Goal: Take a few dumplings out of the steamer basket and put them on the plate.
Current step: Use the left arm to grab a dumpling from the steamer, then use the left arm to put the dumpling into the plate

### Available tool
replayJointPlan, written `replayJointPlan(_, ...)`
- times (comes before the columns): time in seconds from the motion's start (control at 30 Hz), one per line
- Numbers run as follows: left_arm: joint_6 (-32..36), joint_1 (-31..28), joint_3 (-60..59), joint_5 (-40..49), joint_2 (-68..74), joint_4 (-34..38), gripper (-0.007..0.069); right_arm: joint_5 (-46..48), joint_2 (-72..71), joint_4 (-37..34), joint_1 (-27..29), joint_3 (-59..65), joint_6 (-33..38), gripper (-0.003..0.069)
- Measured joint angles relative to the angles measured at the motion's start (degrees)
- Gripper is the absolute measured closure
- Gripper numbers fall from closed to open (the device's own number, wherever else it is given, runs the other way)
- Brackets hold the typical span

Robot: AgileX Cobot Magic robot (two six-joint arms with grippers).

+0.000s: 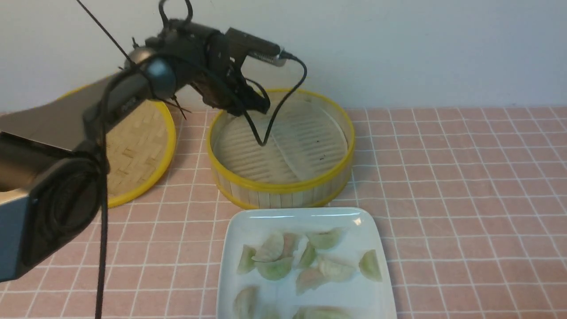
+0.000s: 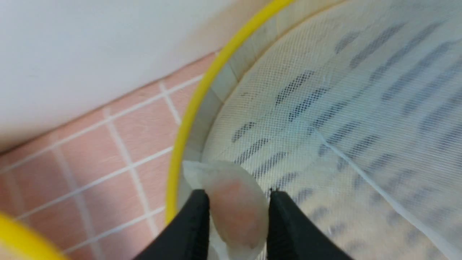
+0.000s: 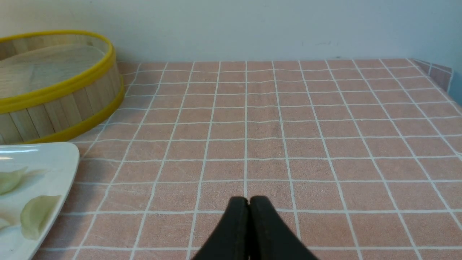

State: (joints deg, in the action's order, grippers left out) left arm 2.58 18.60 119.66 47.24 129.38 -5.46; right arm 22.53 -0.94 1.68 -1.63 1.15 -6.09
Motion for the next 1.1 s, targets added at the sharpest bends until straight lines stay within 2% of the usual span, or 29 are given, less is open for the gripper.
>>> replayJointPlan(0.27, 4.09, 0.85, 0.38, 21.75, -14.55, 3.31, 0.0442, 0.0, 0.0, 0.0, 0.0, 0.0, 0.0, 0.0673)
replayJointPlan(0.37, 4.09, 0.89, -1.43, 23.38, -19.49, 6.32, 0.0442, 0.0, 0.0, 0.0, 0.0, 0.0, 0.0, 0.0673)
replayJointPlan(0.43, 4.21, 0.92, -3.54, 23.41, -21.29, 7.74, 0.0442, 0.0, 0.0, 0.0, 0.0, 0.0, 0.0, 0.0673)
replayJointPlan(0.57, 4.49, 2.16, -16.43, 23.47, -29.46, 13.85, 0.0442, 0.0, 0.0, 0.0, 0.0, 0.0, 0.0, 0.0673)
replayJointPlan(0.67, 4.49, 4.87, -28.02, 23.47, -34.96, 14.92, 0.0442, 0.0, 0.0, 0.0, 0.0, 0.0, 0.0, 0.0673)
replayJointPlan(0.7, 4.49, 4.87, -28.02, 23.47, -34.96, 14.92, 0.0442, 0.0, 0.0, 0.0, 0.0, 0.0, 0.0, 0.0673)
replayJointPlan(0.77, 4.49, 8.47, -36.44, 23.17, -38.1, 15.75, 0.0442, 0.0, 0.0, 0.0, 0.0, 0.0, 0.0, 0.0673)
replayJointPlan(0.9, 4.49, 14.62, -47.47, 16.05, -39.67, 16.32, 0.0442, 0.0, 0.0, 0.0, 0.0, 0.0, 0.0, 0.0673)
replayJointPlan(0.93, 4.49, 14.62, -47.89, 15.44, -39.67, 16.32, 0.0442, 0.0, 0.0, 0.0, 0.0, 0.0, 0.0, 0.0673)
replayJointPlan(0.97, 4.49, 17.35, -50.84, 10.46, -38.93, 16.39, 0.0442, 0.0, 0.0, 0.0, 0.0, 0.0, 0.0, 0.0673)
replayJointPlan(1.1, 4.49, 21.52, -52.83, 3.09, -35.2, 16.19, 0.0442, 0.0, 0.0, 0.0, 0.0, 0.0, 0.0, 0.0673)
